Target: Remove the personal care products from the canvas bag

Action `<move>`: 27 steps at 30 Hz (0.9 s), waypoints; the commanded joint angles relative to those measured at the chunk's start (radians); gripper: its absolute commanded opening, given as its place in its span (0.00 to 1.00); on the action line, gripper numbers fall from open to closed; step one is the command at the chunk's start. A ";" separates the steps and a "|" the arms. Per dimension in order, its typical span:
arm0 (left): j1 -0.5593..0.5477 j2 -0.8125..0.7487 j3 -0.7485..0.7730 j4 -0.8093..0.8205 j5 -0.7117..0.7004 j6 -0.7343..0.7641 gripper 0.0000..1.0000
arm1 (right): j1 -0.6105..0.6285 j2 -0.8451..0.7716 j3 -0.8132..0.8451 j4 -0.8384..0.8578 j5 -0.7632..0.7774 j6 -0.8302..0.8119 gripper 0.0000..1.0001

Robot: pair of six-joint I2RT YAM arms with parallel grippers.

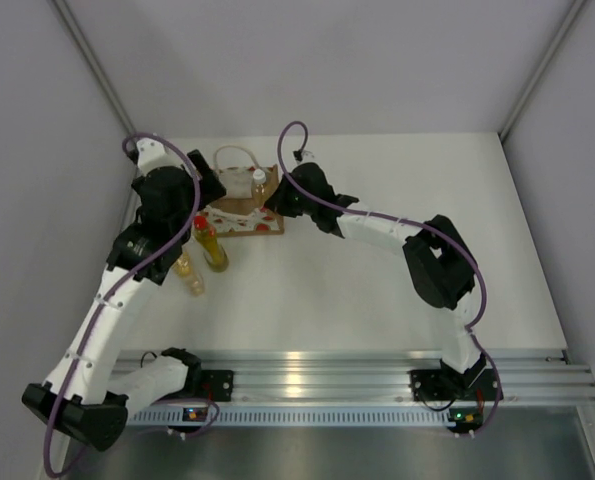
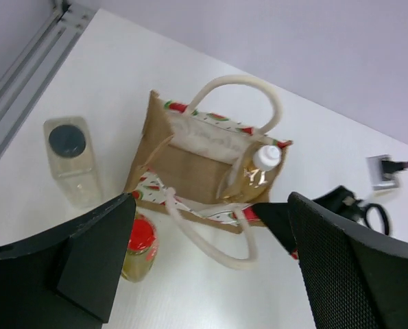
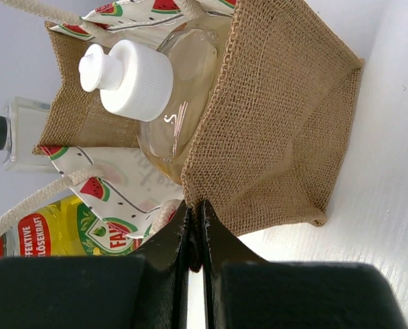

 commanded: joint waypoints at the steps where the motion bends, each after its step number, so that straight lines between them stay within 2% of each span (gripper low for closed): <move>1: 0.001 0.092 0.163 0.015 0.153 0.116 0.96 | -0.009 0.031 -0.023 -0.031 -0.023 0.023 0.00; 6: 0.001 0.291 0.283 -0.002 0.269 0.134 0.93 | -0.009 0.023 -0.048 -0.003 -0.024 0.043 0.00; 11: 0.001 0.481 0.392 -0.051 0.433 0.219 0.91 | -0.009 0.006 -0.077 0.006 -0.016 0.045 0.00; 16: 0.001 0.569 0.389 -0.048 0.424 0.228 0.87 | -0.014 -0.009 -0.106 0.023 -0.006 0.057 0.00; 21: 0.001 0.623 0.385 -0.048 0.346 0.229 0.87 | -0.018 -0.021 -0.124 0.029 0.003 0.068 0.00; 27: 0.001 0.695 0.409 -0.047 0.337 0.242 0.86 | -0.029 -0.040 -0.152 0.050 -0.004 0.103 0.00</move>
